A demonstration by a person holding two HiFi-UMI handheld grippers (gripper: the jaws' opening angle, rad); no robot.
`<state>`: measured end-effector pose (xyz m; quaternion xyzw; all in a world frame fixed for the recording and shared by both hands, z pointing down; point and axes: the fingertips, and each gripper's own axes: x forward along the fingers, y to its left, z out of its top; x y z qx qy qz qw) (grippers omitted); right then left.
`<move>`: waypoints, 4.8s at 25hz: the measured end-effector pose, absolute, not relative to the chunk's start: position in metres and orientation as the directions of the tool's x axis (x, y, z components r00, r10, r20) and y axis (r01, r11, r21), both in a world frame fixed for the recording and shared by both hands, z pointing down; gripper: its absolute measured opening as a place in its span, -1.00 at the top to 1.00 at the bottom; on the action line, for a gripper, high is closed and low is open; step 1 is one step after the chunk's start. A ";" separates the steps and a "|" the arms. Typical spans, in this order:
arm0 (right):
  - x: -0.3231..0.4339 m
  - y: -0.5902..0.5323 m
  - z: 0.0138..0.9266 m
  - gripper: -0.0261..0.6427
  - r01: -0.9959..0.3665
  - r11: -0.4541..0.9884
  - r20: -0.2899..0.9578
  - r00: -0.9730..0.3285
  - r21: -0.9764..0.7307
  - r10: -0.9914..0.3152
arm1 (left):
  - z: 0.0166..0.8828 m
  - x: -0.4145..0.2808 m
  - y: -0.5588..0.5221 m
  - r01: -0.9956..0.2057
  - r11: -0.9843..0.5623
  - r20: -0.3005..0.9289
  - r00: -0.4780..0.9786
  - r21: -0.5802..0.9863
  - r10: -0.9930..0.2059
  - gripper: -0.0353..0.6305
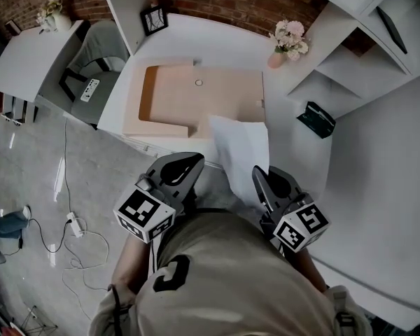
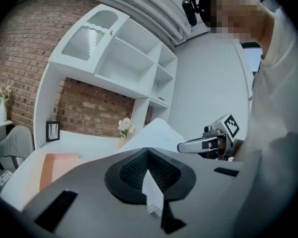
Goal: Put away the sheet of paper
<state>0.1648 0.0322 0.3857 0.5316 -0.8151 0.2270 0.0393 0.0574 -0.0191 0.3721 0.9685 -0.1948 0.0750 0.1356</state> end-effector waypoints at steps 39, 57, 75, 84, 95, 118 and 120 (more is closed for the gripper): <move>0.141 -0.033 0.375 0.84 -0.953 0.171 0.371 -0.257 -0.248 -0.892 | 0.394 -0.004 -0.086 -0.340 -0.895 0.205 0.935 0.287 -0.289 0.85; 0.179 -0.074 0.380 0.84 -0.955 0.167 0.391 -0.255 -0.245 -0.885 | 0.401 -0.003 -0.132 -0.431 -0.846 0.233 0.899 0.314 -0.371 0.85; 0.271 -0.113 0.390 0.84 -0.953 0.139 0.384 -0.238 -0.267 -0.892 | 0.398 0.046 -0.149 -0.490 -0.824 0.310 0.861 0.285 -0.404 0.85; 0.294 -0.126 0.395 0.84 -0.953 0.129 0.402 -0.236 -0.274 -0.885 | 0.399 0.059 -0.157 -0.487 -0.831 0.331 0.857 0.269 -0.395 0.85; 0.287 -0.144 0.398 0.84 -0.908 0.183 0.370 -0.329 -0.378 -0.869 | 0.403 0.060 -0.155 -0.507 -0.827 0.365 0.838 0.244 -0.406 0.85; 0.357 -0.192 0.515 0.84 -0.938 0.023 0.512 -0.209 -0.345 -0.833 | 0.412 0.086 -0.158 -0.528 -0.817 0.408 0.815 0.230 -0.412 0.85; 0.360 -0.195 0.518 0.84 -0.922 0.005 0.503 -0.216 -0.386 -0.837 | 0.412 0.087 -0.157 -0.530 -0.817 0.411 0.813 0.229 -0.412 0.85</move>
